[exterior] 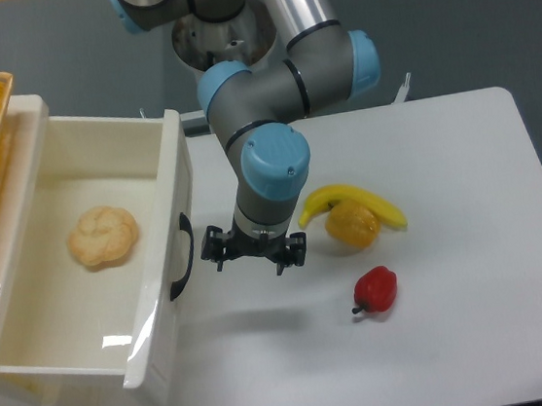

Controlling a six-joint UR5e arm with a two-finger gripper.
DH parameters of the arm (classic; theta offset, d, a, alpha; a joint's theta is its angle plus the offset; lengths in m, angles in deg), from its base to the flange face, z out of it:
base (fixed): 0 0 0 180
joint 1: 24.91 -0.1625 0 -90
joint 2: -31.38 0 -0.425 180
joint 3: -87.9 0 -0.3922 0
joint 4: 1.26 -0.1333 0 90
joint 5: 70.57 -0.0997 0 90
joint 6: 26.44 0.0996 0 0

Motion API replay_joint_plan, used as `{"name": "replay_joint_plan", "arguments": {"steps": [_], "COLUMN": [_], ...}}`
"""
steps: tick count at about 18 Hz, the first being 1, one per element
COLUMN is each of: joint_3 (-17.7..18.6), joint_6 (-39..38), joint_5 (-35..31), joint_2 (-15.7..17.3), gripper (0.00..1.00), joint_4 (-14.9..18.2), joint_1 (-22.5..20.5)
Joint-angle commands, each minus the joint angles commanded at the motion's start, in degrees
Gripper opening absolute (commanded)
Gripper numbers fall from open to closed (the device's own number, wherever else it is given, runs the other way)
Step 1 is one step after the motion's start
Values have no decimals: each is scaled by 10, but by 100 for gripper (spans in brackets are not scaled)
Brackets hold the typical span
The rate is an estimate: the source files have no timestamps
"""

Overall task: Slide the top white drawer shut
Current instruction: 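Lower the gripper beside the front of the open white drawer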

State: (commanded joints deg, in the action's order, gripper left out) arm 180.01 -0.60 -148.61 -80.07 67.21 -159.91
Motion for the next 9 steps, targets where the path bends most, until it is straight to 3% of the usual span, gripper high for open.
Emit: {"name": "replay_joint_plan", "arguments": {"steps": [9], "joint_3": [-5], "joint_6": [2], "joint_5": [8], "joint_2": [2], "gripper": [100], "joint_4": [0], "joint_1": [10]}}
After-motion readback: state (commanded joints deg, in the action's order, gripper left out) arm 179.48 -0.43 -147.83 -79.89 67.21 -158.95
